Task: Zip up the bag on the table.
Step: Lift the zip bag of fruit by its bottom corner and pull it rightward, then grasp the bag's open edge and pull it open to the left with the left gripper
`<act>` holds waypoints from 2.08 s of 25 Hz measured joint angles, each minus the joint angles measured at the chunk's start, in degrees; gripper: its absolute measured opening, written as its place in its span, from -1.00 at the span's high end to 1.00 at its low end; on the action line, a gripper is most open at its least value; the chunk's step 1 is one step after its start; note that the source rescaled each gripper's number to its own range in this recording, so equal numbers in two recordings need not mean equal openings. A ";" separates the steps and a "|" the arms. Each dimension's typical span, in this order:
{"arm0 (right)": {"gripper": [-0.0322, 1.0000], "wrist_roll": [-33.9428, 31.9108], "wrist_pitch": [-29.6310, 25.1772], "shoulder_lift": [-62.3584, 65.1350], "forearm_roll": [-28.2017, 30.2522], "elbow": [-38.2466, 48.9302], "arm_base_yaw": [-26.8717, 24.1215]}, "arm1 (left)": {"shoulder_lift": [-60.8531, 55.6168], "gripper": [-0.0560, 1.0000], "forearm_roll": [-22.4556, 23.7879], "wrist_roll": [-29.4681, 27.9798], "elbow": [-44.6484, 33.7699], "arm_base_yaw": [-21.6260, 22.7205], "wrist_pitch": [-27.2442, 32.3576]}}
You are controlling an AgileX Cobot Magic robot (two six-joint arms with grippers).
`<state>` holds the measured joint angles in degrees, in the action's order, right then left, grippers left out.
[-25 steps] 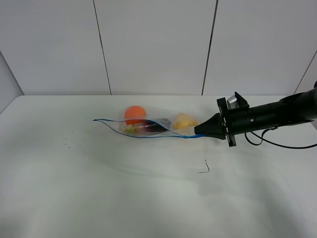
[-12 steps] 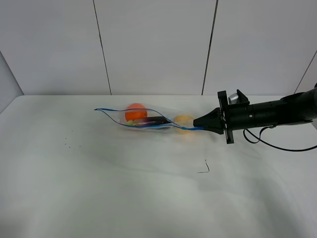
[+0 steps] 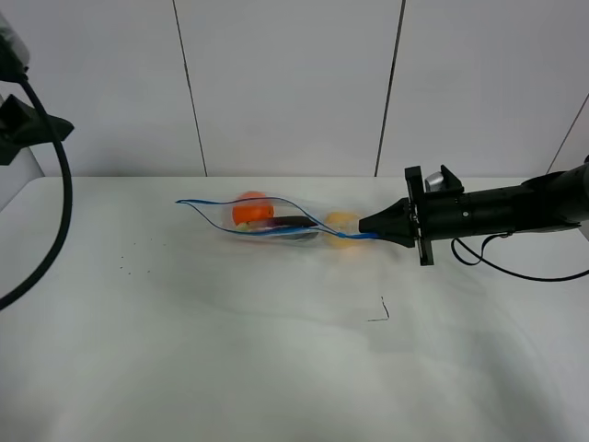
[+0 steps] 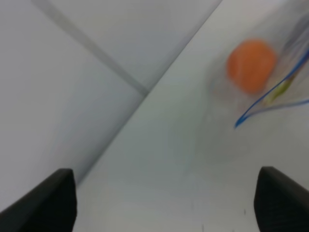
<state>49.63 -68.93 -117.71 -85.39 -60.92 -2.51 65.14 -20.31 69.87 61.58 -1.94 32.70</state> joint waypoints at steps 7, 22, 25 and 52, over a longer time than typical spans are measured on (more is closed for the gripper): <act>0.94 0.00 0.00 0.00 -2.36 0.00 0.00 | 6.75 -0.99 -2.68 3.20 0.00 -13.79 -3.50; 0.94 -0.21 0.00 0.00 -2.80 0.00 0.00 | 27.06 -0.92 -2.86 2.95 0.00 -38.98 -34.07; 0.94 -0.58 0.00 0.00 -2.80 0.00 0.00 | 30.29 -0.90 -2.86 2.95 0.00 -41.52 -38.92; 0.94 -0.63 0.00 0.00 -3.20 0.00 0.00 | 45.19 -0.27 -1.97 2.95 -2.74 -45.26 -60.43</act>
<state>49.01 -68.93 -117.71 -88.60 -60.92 -2.51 110.33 -22.29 72.82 58.84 -47.19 -27.73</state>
